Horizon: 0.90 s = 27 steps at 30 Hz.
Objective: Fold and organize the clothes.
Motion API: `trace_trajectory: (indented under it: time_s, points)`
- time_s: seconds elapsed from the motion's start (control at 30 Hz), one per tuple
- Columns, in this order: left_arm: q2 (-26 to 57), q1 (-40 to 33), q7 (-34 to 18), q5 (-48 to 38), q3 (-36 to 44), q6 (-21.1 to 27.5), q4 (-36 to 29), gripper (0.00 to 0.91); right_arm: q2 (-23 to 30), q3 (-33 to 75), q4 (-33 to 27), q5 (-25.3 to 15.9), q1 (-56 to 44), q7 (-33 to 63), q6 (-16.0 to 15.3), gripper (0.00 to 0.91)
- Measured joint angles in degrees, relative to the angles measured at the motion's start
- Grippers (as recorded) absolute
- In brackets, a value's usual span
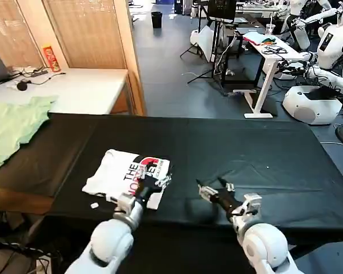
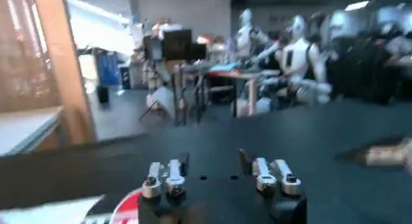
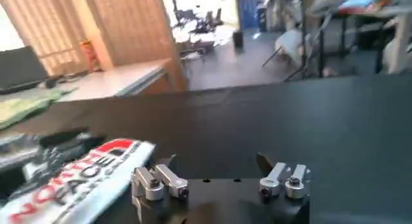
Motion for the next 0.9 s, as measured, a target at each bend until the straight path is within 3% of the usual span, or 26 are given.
trace_trajectory:
  time_s: [0.2,0.33,0.37,0.4,0.47,0.5,0.57,0.6,0.63,0.9]
  points:
    - [3.75,1.51,-0.39,-0.51,-4.00,-0.82,-2.95,0.878,2.28,-6.31,-5.68,4.82,6.03,0.87,-1.75,0.878]
    - [4.81,4.07,-0.68,-0.43,-6.80,-1.00,-4.70,0.878,4.51,-10.10,-10.85,5.49,10.40,1.10,-2.09,0.868]
    - [4.86,4.75,-0.75,-0.52,-7.45,-1.12,-5.04,0.878,5.01,-10.86,-12.05,5.48,11.34,1.48,-2.12,0.829]
    - [4.89,5.53,-0.85,-0.59,-8.29,-1.26,-5.42,0.878,5.57,-11.64,-13.31,5.47,12.29,2.22,-2.23,0.731]
    - [4.90,6.94,-0.87,-0.60,-9.61,-1.66,-6.09,0.878,6.60,-12.91,-15.56,5.59,13.96,2.67,-2.46,0.673]
    - [4.86,7.63,-0.89,-0.58,-10.25,-1.85,-6.41,0.878,7.06,-13.39,-16.51,5.70,14.71,2.67,-2.47,0.595]
    - [4.58,8.78,-0.89,-0.48,-11.42,-2.12,-7.07,0.878,7.93,-14.24,-18.25,6.01,15.94,2.63,-2.47,0.419]
    - [4.41,9.50,-0.91,-0.44,-12.13,-2.25,-7.39,0.878,8.31,-14.60,-18.97,6.03,16.47,2.61,-2.47,0.215]
    - [4.24,10.15,-0.89,-0.38,-12.65,-2.42,-7.73,0.878,8.58,-14.88,-19.55,6.05,16.84,2.57,-2.47,0.088]
    - [3.32,14.14,-0.90,-0.03,-16.36,-3.66,-9.32,0.878,7.82,-14.22,-20.00,5.93,16.93,1.73,-2.02,0.029]
